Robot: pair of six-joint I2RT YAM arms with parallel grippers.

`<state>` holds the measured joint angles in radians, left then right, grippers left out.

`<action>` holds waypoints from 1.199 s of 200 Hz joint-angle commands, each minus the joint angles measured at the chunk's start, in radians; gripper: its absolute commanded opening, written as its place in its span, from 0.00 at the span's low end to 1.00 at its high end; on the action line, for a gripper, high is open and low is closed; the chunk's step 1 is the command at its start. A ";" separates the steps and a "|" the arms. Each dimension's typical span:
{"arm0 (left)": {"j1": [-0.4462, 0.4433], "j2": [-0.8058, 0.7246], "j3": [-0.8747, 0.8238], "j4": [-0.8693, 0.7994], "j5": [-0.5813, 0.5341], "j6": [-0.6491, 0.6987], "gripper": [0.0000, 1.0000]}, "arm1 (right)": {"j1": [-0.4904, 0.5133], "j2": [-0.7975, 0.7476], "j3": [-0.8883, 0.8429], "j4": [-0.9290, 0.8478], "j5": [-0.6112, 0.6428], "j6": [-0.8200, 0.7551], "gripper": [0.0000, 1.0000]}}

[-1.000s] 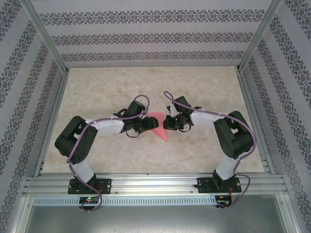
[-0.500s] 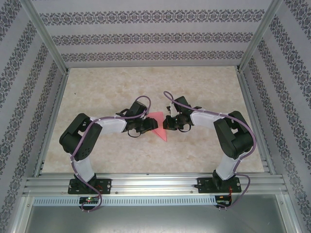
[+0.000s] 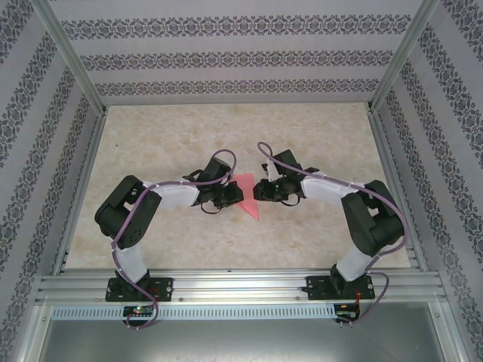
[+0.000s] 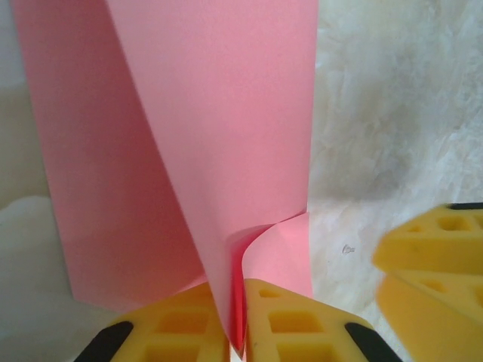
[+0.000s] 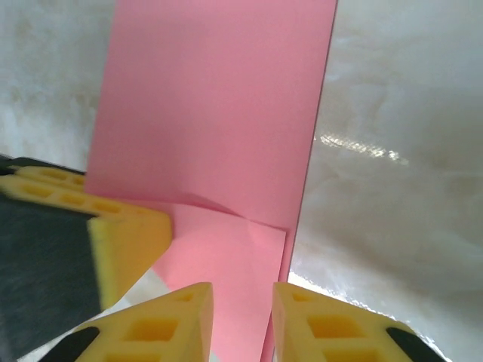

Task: Fold a paper plane with a square sheet of paper (fold left side to right side)
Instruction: Fourth fold the wing at the center of the table.

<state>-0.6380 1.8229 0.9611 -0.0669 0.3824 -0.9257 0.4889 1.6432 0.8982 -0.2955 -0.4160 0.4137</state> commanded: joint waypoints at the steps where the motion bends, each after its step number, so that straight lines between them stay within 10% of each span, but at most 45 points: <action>1: -0.014 -0.016 0.019 0.041 -0.020 -0.024 0.12 | 0.009 -0.101 -0.051 0.038 0.076 -0.040 0.30; 131: -0.015 -0.016 0.015 0.060 0.014 -0.114 0.13 | 0.388 -0.250 -0.295 0.283 0.533 -0.214 0.43; 240: -0.016 -0.005 0.036 0.050 0.014 -0.121 0.13 | 0.421 -0.104 -0.251 0.323 0.579 -0.243 0.42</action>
<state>-0.6437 1.8172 0.9684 -0.0444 0.3870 -1.0309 0.9016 1.5219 0.6147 -0.0124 0.1310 0.1871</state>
